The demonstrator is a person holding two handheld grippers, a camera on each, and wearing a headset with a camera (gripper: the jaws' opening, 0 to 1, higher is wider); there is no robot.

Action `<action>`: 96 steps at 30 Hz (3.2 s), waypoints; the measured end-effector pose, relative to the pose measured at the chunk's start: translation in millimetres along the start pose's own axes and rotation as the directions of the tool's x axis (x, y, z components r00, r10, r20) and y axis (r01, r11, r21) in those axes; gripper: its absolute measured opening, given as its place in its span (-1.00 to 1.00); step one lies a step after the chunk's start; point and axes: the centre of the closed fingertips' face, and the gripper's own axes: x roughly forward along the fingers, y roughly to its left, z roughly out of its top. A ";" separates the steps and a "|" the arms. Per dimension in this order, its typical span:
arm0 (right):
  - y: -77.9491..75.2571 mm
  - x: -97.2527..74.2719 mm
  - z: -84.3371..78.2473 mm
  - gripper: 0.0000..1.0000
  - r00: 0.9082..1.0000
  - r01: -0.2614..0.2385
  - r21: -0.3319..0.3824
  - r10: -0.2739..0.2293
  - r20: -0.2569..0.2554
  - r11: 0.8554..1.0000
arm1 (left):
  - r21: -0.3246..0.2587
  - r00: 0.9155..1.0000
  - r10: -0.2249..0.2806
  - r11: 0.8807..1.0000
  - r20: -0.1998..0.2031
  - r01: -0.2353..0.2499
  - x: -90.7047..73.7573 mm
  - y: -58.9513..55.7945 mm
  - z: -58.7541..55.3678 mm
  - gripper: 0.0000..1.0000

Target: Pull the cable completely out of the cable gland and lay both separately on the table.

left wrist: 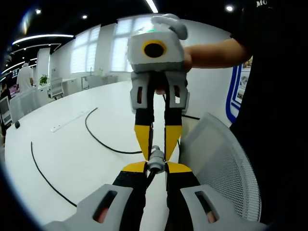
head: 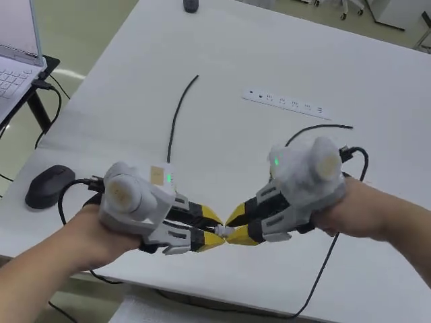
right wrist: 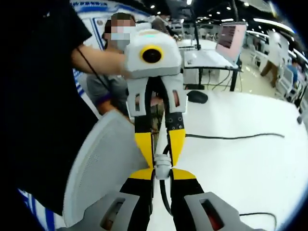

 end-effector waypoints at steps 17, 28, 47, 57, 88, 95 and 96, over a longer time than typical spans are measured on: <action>0.2 -3.7 -6.9 -0.83 0.963 0.271 -0.046 -0.270 0.016 0.961 | -0.039 1.000 0.000 0.999 0.026 0.001 -1.5 -7.7 5.2 -0.70; 4.5 -17.6 -24.3 -0.58 0.978 -0.122 0.463 0.028 0.205 0.878 | 0.027 1.000 0.005 1.000 0.016 -0.005 -5.1 -9.9 2.1 -0.70; 5.5 -19.2 3.5 -0.68 0.778 -0.622 0.679 0.207 0.593 0.391 | 0.197 1.000 -0.004 0.980 0.013 0.001 -11.4 -13.6 12.1 -0.70; 14.7 -16.1 15.6 -0.76 0.745 -0.665 0.657 0.269 0.610 0.354 | 0.218 1.000 -0.017 0.976 0.016 0.013 -8.7 -16.5 16.0 -0.70; 2.7 -8.3 9.5 -0.86 0.947 0.319 -0.147 -0.322 0.005 0.936 | 0.019 0.999 0.018 1.000 0.037 -0.019 -12.1 -5.4 10.6 -0.70; 0.0 -7.3 6.2 -0.85 0.934 0.357 -0.085 -0.355 0.033 0.930 | 0.015 0.999 0.032 0.999 0.022 -0.032 -10.2 -4.5 8.0 -0.70; -0.5 -7.8 6.2 -0.84 0.933 0.360 -0.096 -0.358 0.036 0.928 | 0.016 0.999 0.033 0.999 0.024 -0.034 -10.0 -4.2 8.6 -0.70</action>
